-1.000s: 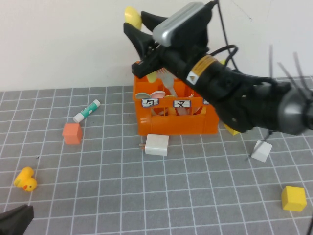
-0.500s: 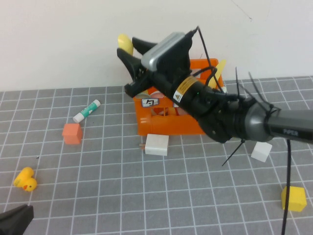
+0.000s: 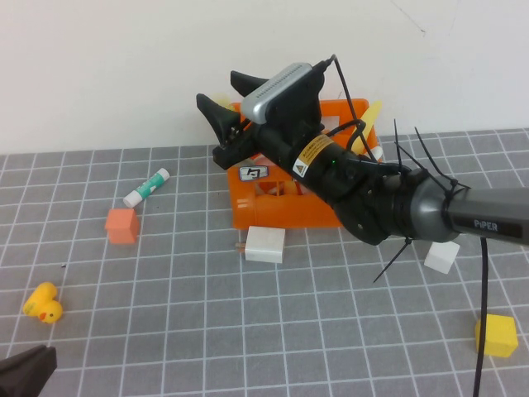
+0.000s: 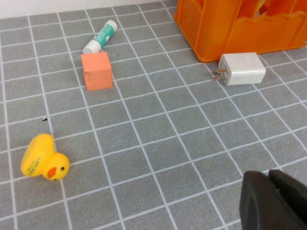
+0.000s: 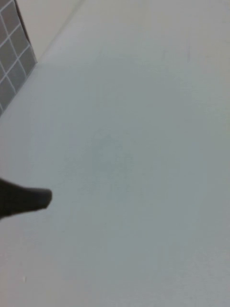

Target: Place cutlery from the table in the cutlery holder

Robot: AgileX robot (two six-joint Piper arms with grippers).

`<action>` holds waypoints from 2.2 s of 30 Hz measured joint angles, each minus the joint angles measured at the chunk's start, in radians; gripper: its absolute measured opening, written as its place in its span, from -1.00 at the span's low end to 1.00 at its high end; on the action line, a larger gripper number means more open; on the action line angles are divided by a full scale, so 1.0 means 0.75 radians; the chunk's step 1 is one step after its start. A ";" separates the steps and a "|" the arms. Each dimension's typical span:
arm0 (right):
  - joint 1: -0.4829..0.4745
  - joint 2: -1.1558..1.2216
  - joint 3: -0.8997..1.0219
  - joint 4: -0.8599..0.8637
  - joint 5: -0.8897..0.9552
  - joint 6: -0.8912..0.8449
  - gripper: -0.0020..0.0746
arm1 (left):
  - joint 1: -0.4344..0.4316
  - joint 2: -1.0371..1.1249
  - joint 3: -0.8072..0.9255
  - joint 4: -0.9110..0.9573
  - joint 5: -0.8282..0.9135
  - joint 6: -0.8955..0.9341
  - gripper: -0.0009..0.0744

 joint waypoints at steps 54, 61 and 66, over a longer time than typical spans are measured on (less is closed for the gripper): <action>0.003 -1.953 0.918 -0.482 2.191 -0.080 -0.95 | 0.000 0.000 0.024 0.060 -0.197 0.071 -0.98; 0.003 -2.252 1.114 -0.081 2.184 -0.342 -0.95 | 0.000 0.000 0.024 0.060 -0.213 0.084 -0.98; 0.003 -2.510 1.384 0.028 2.137 -0.370 -0.95 | 0.000 0.000 0.024 0.060 -0.215 0.084 -0.98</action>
